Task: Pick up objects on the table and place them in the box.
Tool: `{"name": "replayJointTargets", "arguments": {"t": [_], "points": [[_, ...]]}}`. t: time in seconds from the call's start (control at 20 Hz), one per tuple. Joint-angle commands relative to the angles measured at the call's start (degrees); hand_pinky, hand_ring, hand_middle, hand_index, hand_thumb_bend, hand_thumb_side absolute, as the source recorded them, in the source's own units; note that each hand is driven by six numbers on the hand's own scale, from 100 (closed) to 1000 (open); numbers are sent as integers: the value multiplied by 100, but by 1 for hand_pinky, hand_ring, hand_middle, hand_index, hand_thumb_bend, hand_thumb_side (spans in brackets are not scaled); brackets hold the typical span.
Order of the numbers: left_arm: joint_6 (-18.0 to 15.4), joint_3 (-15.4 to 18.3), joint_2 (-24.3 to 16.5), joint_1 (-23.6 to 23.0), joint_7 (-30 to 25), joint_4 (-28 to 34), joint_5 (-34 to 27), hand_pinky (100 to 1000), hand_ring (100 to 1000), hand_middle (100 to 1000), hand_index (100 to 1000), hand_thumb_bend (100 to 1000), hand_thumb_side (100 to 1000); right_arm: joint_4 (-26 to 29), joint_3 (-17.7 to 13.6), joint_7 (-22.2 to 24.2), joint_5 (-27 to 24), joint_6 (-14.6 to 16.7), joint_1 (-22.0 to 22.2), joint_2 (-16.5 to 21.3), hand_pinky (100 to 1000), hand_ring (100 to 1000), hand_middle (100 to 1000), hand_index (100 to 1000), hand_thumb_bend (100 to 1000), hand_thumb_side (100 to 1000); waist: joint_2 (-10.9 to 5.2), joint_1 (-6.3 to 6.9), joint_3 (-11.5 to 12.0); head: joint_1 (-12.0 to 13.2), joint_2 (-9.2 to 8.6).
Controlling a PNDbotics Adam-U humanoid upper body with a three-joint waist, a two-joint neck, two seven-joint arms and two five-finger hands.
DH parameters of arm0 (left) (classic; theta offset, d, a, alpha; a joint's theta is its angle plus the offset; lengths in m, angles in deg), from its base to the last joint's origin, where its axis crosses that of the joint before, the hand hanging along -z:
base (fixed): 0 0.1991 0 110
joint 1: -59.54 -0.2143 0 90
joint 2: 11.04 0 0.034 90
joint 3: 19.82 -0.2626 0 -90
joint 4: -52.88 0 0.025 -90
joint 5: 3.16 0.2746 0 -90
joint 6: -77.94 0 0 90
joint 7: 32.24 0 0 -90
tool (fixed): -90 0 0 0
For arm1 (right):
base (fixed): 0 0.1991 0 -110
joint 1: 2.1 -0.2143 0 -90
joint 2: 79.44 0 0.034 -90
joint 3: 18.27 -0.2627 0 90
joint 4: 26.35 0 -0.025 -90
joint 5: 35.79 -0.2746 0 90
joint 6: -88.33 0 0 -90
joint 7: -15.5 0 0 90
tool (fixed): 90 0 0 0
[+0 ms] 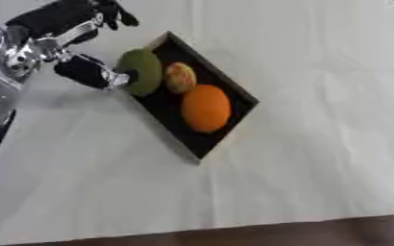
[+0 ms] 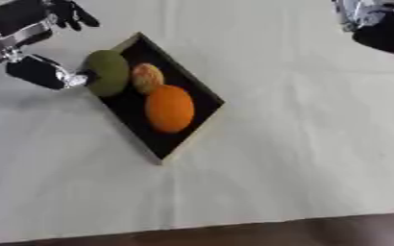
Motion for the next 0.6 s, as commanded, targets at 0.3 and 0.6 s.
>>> {"name": "replayJointTargets", "arguments": {"t": [0.3,0.6], "points": [[528,812,-427,-325,1786,1768,-1391,726,694,735,813,271,467,85,-145,-117,-56,75,-74,153,911,774,672,785,100,314,-187,-15,43,-27,30],[-11,1388,-548,-1167,3975,2440,-2765,718,686,730,806,304,501,85,-210,-224,-77,106,-43,129,911,770,670,784,100,319,-151,-43,82,-65,-44]]}}
